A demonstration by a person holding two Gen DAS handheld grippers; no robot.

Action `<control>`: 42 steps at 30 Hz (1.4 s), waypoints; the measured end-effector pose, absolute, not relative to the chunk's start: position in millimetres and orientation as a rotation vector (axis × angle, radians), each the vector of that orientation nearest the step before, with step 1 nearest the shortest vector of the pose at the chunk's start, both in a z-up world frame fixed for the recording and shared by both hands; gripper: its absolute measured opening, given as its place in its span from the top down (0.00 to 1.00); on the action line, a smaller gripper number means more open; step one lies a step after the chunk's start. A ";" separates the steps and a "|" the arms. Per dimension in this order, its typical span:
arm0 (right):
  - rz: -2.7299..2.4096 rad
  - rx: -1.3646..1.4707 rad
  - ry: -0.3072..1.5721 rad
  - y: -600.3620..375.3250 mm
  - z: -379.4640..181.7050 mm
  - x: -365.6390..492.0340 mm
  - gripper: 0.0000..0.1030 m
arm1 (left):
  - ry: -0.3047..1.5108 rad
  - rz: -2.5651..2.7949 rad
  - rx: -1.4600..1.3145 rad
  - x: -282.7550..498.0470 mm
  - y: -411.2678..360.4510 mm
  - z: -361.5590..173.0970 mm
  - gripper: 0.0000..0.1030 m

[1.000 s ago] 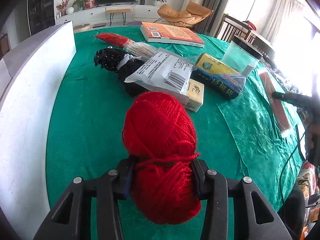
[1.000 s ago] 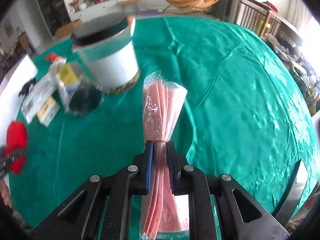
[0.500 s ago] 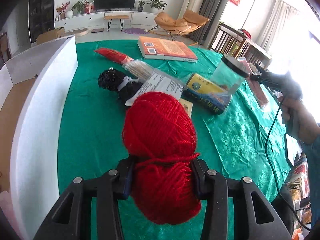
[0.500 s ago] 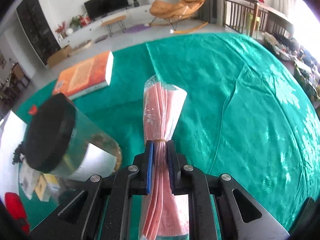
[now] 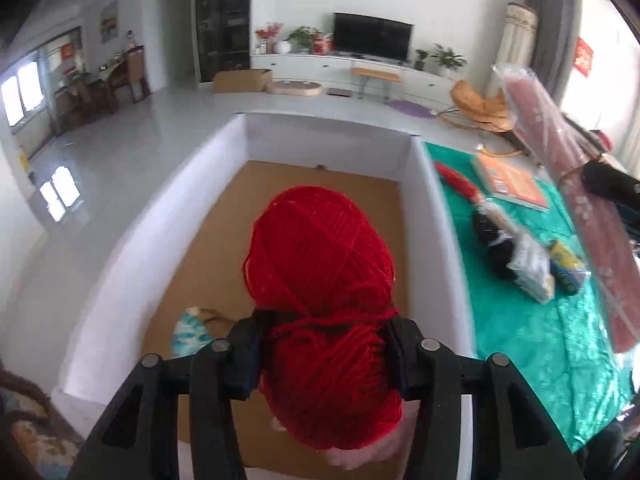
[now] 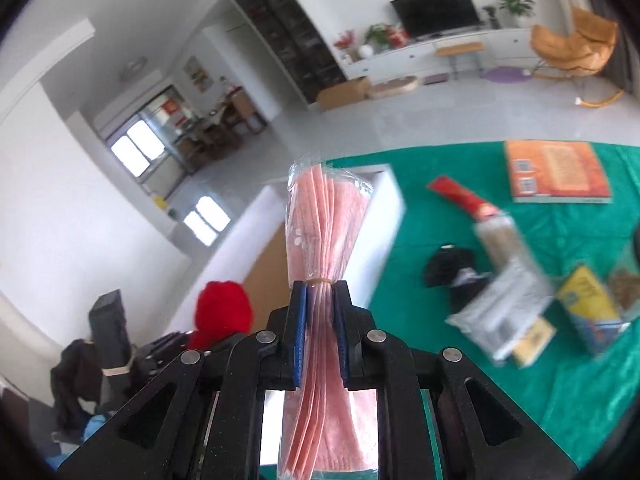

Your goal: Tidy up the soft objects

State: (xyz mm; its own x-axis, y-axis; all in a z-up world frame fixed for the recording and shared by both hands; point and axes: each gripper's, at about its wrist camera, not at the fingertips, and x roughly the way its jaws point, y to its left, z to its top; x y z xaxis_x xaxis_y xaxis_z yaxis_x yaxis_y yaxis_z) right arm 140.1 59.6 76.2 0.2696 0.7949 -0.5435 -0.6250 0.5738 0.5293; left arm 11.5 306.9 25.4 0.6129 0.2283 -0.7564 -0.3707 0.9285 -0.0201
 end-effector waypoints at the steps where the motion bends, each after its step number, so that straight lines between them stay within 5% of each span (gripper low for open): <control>1: 1.000 0.232 0.871 79.7 73.5 133.2 0.78 | 0.845 0.415 -0.163 3.7 319.2 21.6 0.25; 2: 1.032 0.238 0.879 96.2 69.6 127.9 0.55 | 0.833 0.472 -0.154 -4.0 329.4 19.3 0.08; 4: 1.053 0.217 0.887 112.3 61.3 118.6 0.21 | 0.794 0.538 -0.165 -17.8 342.8 16.3 0.03; 10: 0.792 -0.001 0.718 47.7 32.9 103.9 0.22 | 0.733 0.433 -0.236 -17.2 324.4 18.1 0.03; 16: 0.274 -0.180 0.775 -76.0 -67.4 101.1 0.22 | 0.739 0.012 -0.202 11.0 200.4 26.9 0.03; 24: 0.027 -0.085 0.896 -170.0 -107.1 106.0 0.22 | 0.972 -0.255 -0.061 63.9 29.2 -67.7 0.03; 42: 0.029 -0.008 0.879 -173.3 -118.8 121.0 0.20 | 0.948 -0.133 0.058 119.5 24.7 -112.0 0.00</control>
State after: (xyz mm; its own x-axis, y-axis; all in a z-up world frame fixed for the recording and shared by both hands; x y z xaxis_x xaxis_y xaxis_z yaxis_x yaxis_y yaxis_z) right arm 121.0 -173.3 -118.8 0.6372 0.0218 -0.7704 -0.0286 0.9996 0.0046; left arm 119.5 24.7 -112.0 0.5762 -0.0881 -0.8126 0.1388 0.9903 -0.0089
